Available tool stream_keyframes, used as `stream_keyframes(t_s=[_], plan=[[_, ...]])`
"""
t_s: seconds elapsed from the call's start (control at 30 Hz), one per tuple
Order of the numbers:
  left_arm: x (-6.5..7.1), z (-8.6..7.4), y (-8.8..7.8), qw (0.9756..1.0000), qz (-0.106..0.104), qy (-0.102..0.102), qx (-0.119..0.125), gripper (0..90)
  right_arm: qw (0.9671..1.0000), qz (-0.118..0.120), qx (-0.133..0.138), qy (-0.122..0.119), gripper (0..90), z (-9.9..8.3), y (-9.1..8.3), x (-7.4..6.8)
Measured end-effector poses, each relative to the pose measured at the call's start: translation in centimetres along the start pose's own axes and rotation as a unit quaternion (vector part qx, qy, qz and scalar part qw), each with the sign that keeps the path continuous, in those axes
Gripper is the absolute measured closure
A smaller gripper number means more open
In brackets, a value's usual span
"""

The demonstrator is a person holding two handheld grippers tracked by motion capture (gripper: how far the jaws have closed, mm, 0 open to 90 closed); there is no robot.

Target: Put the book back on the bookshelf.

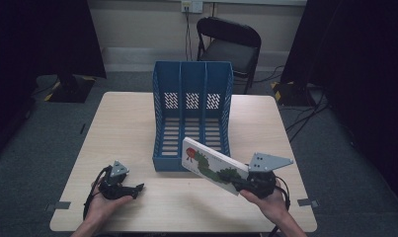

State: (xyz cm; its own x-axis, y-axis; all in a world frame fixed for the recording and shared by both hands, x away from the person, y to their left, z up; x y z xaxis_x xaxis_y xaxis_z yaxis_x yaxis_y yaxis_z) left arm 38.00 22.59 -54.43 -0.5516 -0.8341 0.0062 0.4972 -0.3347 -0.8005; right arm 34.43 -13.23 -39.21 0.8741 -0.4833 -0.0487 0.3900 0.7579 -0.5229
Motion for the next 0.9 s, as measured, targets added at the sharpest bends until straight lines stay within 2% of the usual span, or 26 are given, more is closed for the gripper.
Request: stream_keyframes(t_s=[0.07,0.17,0.3,0.33,0.37,0.53,0.6,0.73,0.77,0.83,0.87,0.9], plan=[[-0.1,0.0,0.1,1.0,0.001,0.001,0.008,13.3,0.9999,-0.01,0.006,0.008,76.5,0.5,-0.1,1.0],[-0.3,0.0,0.4,0.9998,0.002,-0.002,0.021,11.3,0.9997,-0.019,0.008,0.009,76.5,0.9,-0.2,1.5],[-0.4,0.1,0.4,0.9997,0.01,-0.01,0.02,10.8,0.9989,-0.041,0.017,0.016,76.5,1.8,-0.3,3.3],[-0.4,0.1,0.4,0.9997,0.01,-0.01,0.02,10.8,0.9989,-0.041,0.017,0.016,76.5,1.8,-0.3,3.3],[-0.5,0.1,0.4,0.9997,0.011,-0.011,0.02,10.8,0.9984,-0.05,0.017,0.02,76.5,2.1,-0.3,4.0],[-0.5,0.1,0.4,0.9997,0.01,-0.01,0.02,10.8,0.9973,-0.066,0.018,0.026,76.5,2.5,-0.4,5.4],[-0.5,0.1,0.4,0.9997,0.009,-0.01,0.02,10.7,0.9961,-0.08,0.017,0.032,76.4,2.8,-0.5,6.4],[-0.5,0.1,0.4,0.9997,0.008,-0.01,0.02,10.7,0.9943,-0.097,0.019,0.04,76.4,3.1,-0.5,7.1],[-0.5,0.2,0.5,0.9997,0.009,-0.011,0.02,10.5,0.9928,-0.108,0.021,0.048,76.5,3.2,-0.5,7.6],[-0.5,0.2,0.5,0.9997,0.008,-0.01,0.02,10.4,0.9922,-0.114,0.018,0.048,76.4,3.2,-0.4,7.8],[-0.5,0.2,0.5,0.9997,0.009,-0.01,0.019,10.1,0.9905,-0.124,0.018,0.057,76.4,3.2,-0.3,8.3],[-0.5,0.2,0.5,0.9998,0.009,-0.007,0.019,9.8,0.9902,-0.126,0.018,0.059,76.4,3.2,-0.3,8.5]])
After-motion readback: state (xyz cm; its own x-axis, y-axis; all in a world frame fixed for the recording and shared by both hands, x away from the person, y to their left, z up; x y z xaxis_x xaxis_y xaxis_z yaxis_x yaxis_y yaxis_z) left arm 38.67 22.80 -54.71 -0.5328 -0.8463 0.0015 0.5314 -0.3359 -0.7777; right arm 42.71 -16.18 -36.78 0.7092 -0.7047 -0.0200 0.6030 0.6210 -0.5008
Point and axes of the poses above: each handheld gripper's, and its own axes: y roughly forward along the jaws, z roughly out of its top, x roughly to its right, the point moved 6 cm from there along y, roughly forward along the jaws, and after that the axes turned 8 degrees about -x, right-handed, at the moved point
